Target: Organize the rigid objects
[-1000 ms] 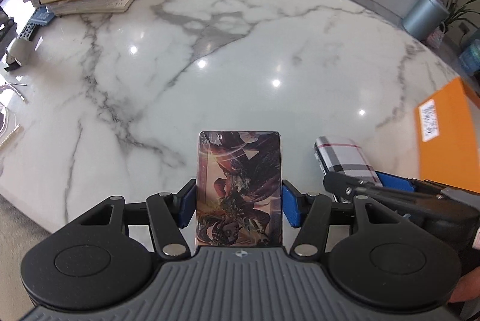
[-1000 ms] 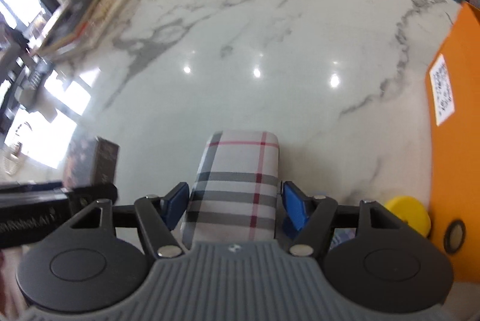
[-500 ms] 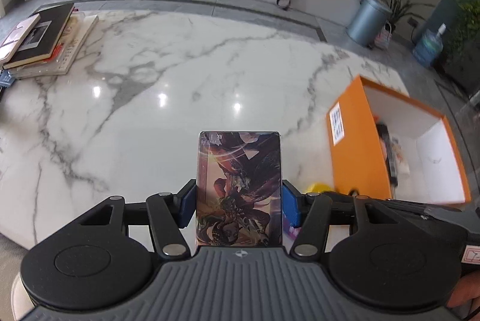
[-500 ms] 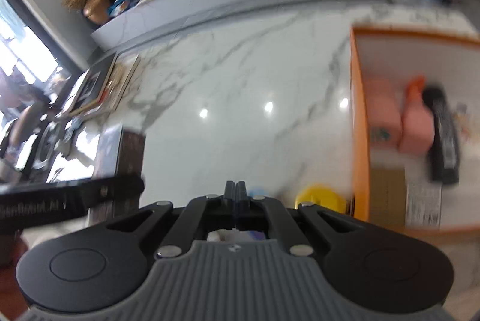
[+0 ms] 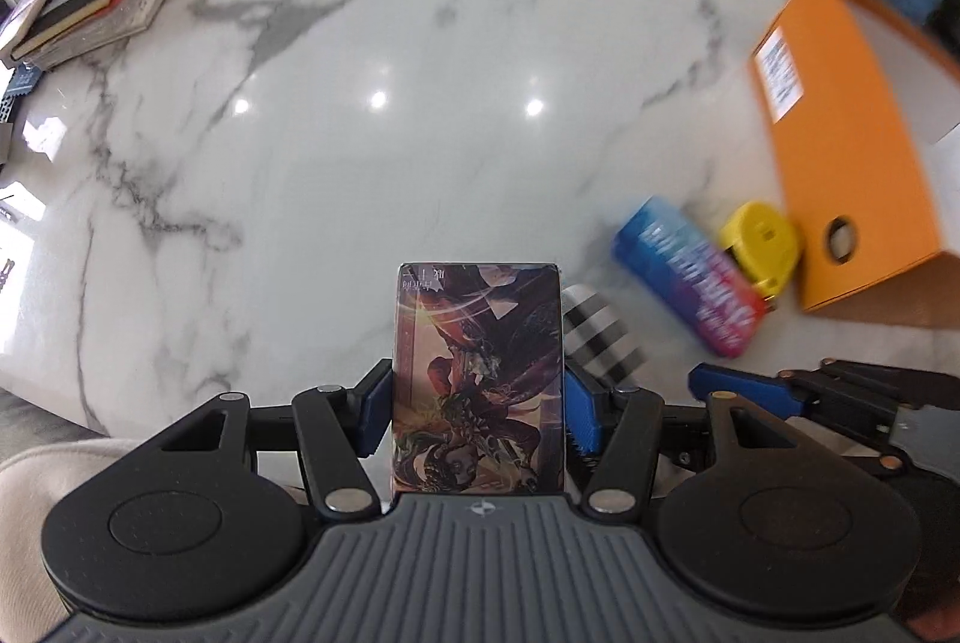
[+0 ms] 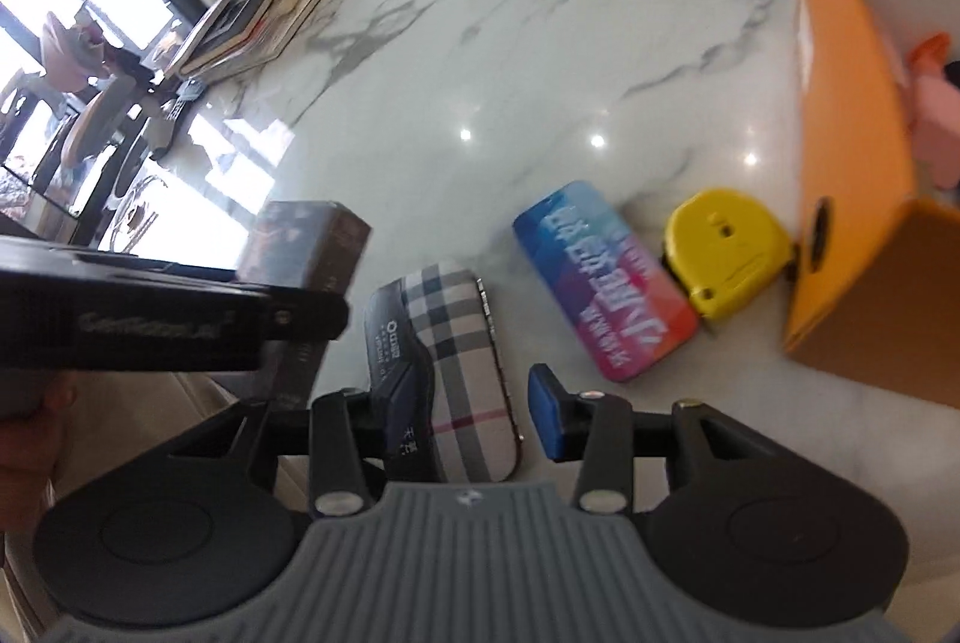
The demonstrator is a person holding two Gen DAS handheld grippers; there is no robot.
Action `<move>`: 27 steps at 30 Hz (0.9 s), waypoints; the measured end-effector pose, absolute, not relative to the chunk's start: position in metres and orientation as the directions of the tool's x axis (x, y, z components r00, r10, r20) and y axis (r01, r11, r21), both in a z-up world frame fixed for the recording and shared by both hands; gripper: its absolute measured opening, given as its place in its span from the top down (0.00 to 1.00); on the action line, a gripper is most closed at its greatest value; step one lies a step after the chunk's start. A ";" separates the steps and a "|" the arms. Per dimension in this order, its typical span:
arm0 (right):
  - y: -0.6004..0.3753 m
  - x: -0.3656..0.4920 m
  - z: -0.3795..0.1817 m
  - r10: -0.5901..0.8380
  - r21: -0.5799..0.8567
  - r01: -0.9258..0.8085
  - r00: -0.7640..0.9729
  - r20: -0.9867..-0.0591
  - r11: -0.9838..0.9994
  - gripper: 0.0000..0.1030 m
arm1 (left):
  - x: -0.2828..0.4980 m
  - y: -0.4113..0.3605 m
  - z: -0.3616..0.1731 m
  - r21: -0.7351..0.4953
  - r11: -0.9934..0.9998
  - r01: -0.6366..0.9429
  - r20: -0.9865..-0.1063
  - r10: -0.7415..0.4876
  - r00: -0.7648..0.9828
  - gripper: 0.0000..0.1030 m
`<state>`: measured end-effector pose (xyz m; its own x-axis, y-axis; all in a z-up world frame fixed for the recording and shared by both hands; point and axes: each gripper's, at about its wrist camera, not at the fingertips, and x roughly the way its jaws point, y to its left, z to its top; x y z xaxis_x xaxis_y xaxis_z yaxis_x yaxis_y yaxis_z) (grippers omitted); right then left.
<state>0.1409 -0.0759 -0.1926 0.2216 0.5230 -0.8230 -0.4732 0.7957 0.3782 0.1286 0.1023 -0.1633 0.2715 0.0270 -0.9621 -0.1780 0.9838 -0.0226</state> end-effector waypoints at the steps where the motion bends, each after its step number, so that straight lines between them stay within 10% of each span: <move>1: -0.077 0.142 -0.195 0.522 0.380 -0.470 0.219 -0.824 0.797 0.58 | 0.131 0.101 -0.167 -0.009 0.985 -0.174 -0.966 0.036 0.256 0.36; 27: -0.080 0.130 -0.185 0.637 0.550 -0.347 0.226 -0.737 0.760 0.85 | 0.118 0.131 -0.181 -0.093 0.949 -0.300 -0.967 -0.015 0.254 0.37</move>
<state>0.1304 -0.0805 -0.1849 0.2260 0.6368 -0.7372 -0.3470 0.7598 0.5499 0.1178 0.1311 -0.1814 0.2540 -0.0146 -0.9671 -0.3002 0.9493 -0.0932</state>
